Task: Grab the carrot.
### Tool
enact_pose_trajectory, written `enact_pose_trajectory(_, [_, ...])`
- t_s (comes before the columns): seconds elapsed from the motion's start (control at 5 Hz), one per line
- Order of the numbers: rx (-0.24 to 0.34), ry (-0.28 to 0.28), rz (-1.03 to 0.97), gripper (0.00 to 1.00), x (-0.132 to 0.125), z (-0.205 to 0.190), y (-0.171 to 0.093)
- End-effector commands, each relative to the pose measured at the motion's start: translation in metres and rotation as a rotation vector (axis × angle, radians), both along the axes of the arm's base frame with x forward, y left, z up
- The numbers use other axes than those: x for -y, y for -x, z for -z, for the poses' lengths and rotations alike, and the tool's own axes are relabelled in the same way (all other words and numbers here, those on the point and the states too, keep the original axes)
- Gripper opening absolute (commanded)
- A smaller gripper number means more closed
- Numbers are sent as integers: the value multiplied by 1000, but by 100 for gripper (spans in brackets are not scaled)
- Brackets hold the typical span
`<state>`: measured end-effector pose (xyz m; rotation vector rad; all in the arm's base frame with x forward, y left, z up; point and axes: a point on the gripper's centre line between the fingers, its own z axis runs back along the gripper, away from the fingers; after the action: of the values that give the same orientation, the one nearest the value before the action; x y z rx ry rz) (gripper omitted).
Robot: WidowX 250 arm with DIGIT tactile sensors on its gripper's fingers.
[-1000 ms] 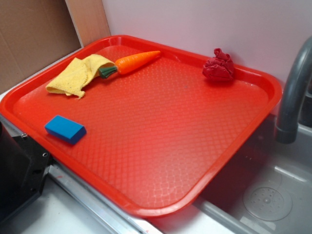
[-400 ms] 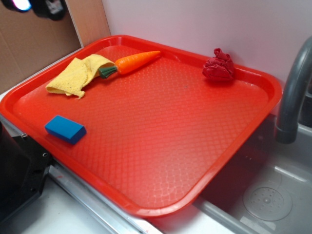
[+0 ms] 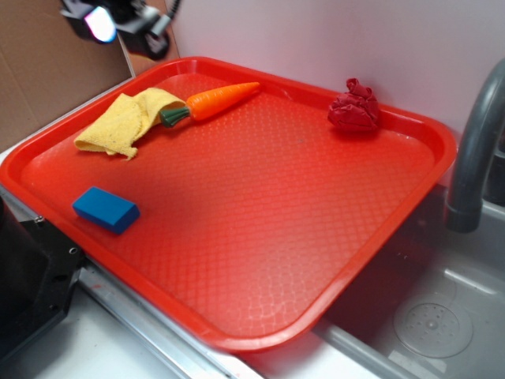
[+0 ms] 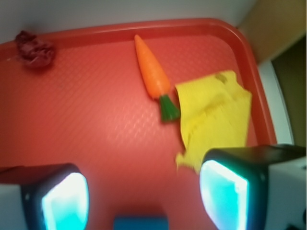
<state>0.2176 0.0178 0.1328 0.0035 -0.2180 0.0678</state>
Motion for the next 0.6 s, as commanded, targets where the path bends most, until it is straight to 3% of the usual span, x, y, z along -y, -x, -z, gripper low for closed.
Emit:
enact_pose_trajectory(0.0, [46, -21, 65, 100, -17, 36, -46])
enact_pose_trajectory(0.4, [16, -76, 88, 100, -22, 70, -70])
